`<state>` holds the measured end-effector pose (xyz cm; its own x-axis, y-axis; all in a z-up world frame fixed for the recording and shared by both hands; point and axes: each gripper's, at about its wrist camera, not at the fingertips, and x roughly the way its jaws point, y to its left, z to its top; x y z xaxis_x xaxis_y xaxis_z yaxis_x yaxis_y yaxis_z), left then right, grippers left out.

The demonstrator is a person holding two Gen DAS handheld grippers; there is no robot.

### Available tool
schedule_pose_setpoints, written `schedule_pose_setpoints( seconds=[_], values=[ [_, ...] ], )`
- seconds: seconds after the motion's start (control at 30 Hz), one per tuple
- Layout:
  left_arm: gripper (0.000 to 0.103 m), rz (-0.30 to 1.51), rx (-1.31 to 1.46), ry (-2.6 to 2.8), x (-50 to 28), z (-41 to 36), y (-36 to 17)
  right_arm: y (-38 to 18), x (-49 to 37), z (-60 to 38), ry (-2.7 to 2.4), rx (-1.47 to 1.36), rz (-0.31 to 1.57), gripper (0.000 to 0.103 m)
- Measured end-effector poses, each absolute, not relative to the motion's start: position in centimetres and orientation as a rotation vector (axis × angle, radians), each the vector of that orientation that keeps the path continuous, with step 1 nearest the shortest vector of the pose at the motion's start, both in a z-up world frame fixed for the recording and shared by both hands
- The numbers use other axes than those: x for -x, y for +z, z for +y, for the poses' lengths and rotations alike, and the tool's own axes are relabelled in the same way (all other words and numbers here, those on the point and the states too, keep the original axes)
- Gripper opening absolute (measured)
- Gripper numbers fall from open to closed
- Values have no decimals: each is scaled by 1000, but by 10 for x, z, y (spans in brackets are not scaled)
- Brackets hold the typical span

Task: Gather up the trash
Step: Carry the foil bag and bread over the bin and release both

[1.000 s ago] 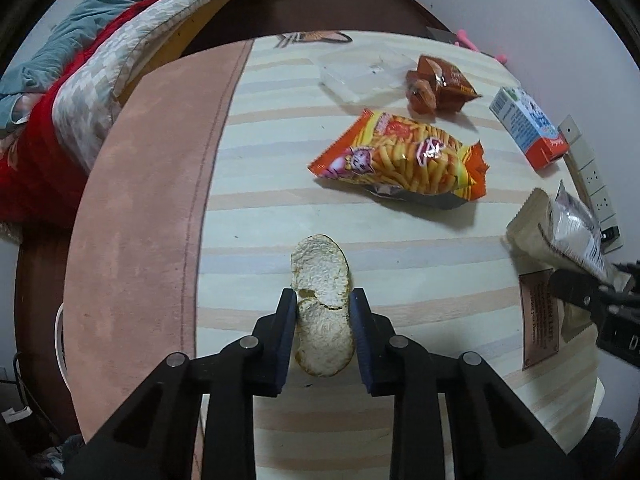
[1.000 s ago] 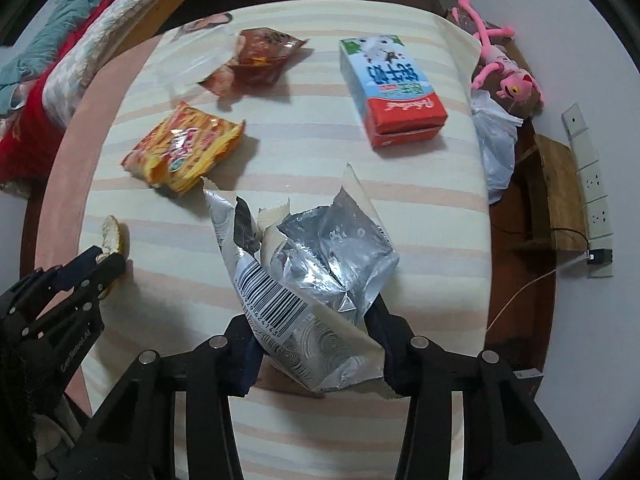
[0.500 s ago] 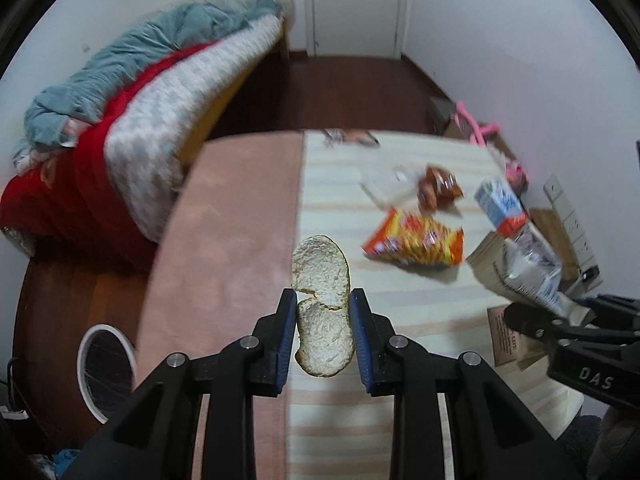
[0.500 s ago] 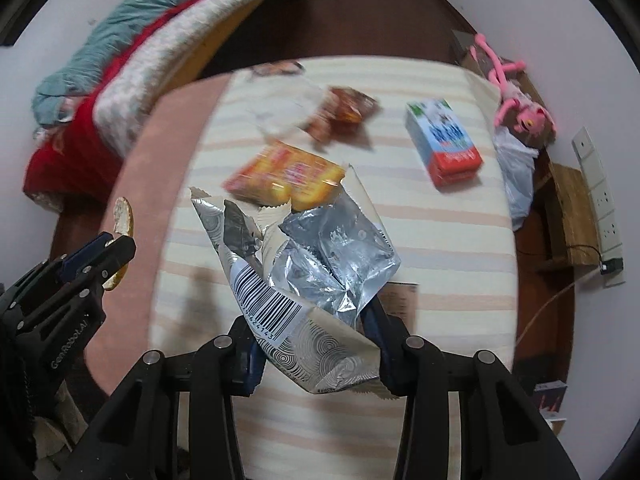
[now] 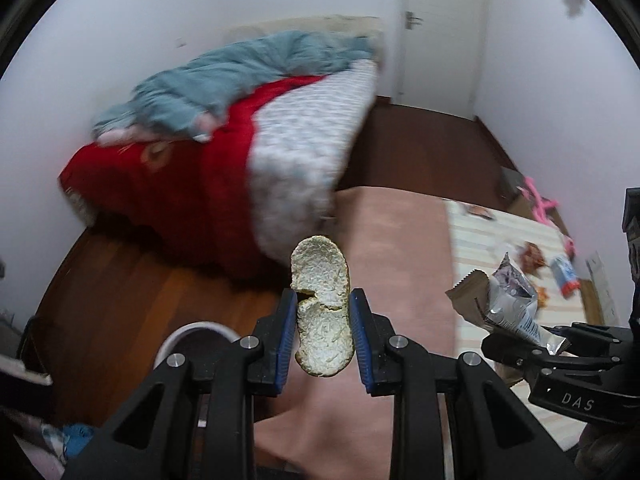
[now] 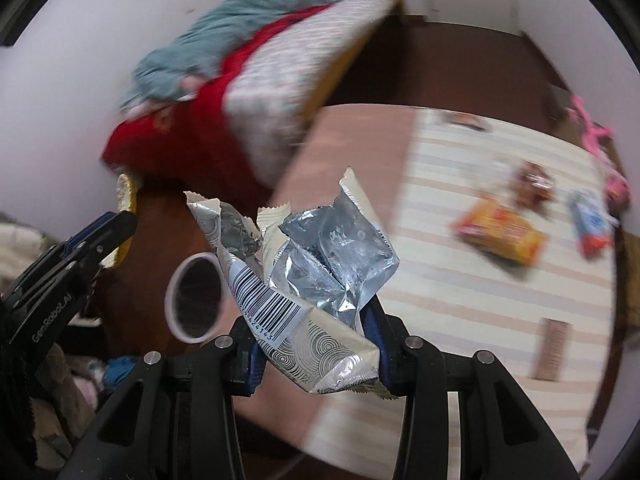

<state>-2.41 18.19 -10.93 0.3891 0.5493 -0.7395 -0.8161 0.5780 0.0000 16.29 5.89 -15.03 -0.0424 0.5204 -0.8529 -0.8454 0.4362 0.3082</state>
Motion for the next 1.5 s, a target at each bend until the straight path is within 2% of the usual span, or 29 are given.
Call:
schedule_pose_setpoints(
  seconds=[0.3,0.63,0.73,0.8,0.83,0.87,0.93,1.0,1.03,1.17,1.23,1.3,1.5],
  values=[
    [23,795,621,1032,149,274,-156,-178,-30,185,1341,470,1213,44],
    [25,966,1109,945,225,376,-320,-326,60,319,1284,667,1475,44],
    [27,997,1180,954,234,389,-351,-366,74,345,1252,729,1507,44],
    [50,1018,1201,976,235,397,-362,-389,81,360,1232,772,1512,45],
    [75,1010,1217,988,239,400,-366,-397,83,369,1226,781,1518,45],
    [87,998,1229,999,244,399,-368,-406,84,375,1222,793,1528,45],
    [88,996,1240,1021,251,399,-372,-425,88,389,1207,819,1555,53],
    [96,1017,1232,1048,259,399,-375,-437,88,399,1195,828,1566,72],
    [103,1023,1223,1060,259,400,-375,-439,89,402,1194,829,1565,75],
    [103,1056,1127,1148,270,389,-366,-433,89,399,1195,856,1519,91],
    [103,1074,1060,1194,269,381,-360,-423,85,392,1197,869,1477,92],
    [103,1091,1022,1216,269,376,-358,-415,83,386,1187,888,1438,103],
    [103,1095,1005,1212,268,360,-355,-399,87,356,1158,970,1330,103]
  ],
)
